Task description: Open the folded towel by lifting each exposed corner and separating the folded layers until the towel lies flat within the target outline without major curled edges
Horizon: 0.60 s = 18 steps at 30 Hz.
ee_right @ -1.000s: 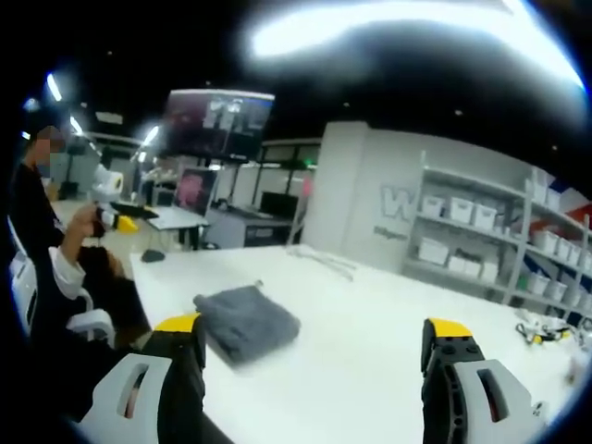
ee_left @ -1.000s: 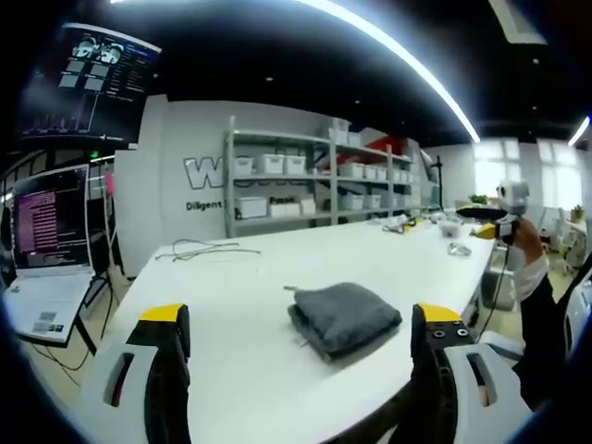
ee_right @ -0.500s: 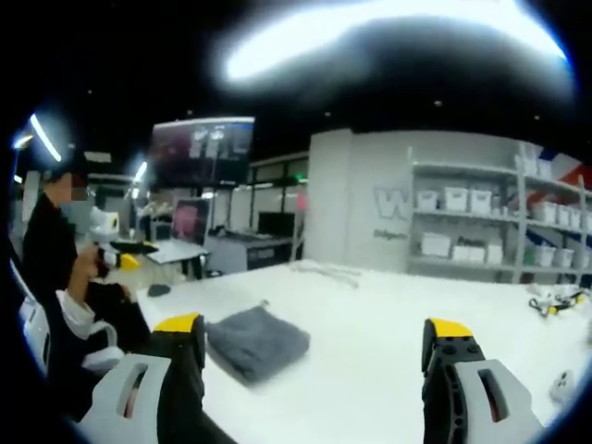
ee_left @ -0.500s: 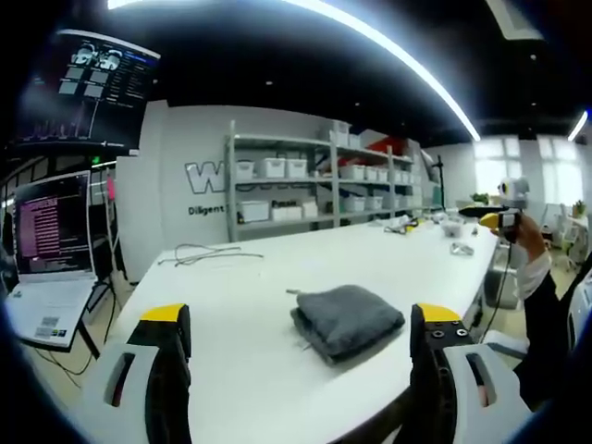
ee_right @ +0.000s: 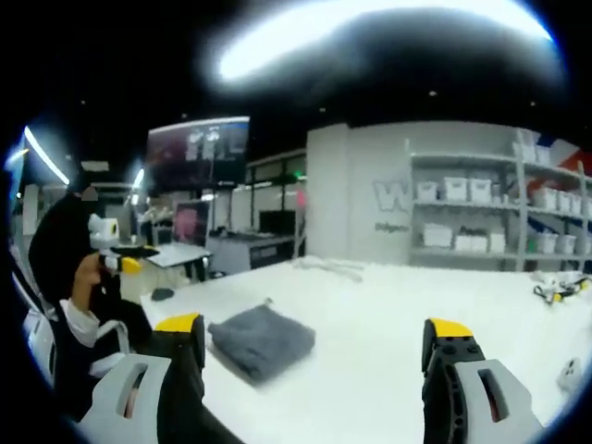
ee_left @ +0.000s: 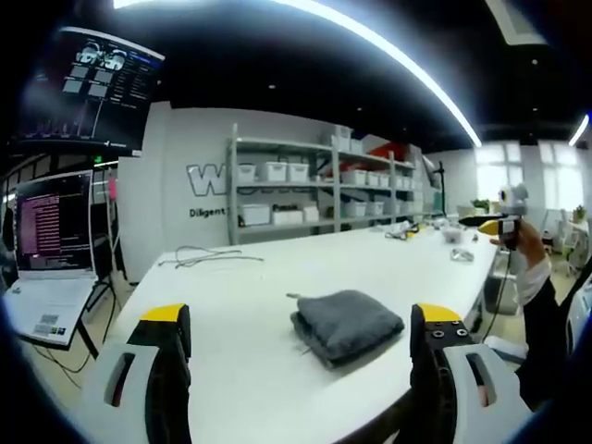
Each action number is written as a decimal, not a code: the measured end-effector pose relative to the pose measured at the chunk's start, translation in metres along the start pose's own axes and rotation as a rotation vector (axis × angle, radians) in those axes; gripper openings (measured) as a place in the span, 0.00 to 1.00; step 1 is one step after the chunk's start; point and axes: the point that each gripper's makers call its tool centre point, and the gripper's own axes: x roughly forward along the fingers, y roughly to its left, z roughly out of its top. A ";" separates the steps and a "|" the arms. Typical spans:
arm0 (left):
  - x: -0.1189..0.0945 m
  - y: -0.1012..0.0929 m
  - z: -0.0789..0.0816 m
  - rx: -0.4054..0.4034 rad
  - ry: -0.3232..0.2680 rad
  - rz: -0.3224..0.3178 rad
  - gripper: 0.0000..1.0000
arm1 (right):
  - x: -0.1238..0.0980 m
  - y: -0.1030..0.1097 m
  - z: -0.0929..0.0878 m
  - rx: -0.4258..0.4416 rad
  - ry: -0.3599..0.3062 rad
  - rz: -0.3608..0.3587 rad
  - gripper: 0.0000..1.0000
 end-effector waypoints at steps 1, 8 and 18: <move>0.000 -0.001 0.000 0.001 0.001 -0.001 0.97 | 0.000 0.000 0.000 -0.001 -0.001 0.000 0.99; 0.001 -0.002 -0.002 0.002 0.007 -0.003 0.97 | -0.001 0.001 0.000 -0.006 0.001 0.001 0.99; 0.002 -0.002 -0.003 0.000 0.009 -0.004 0.98 | 0.000 0.001 -0.001 -0.016 0.004 0.002 0.99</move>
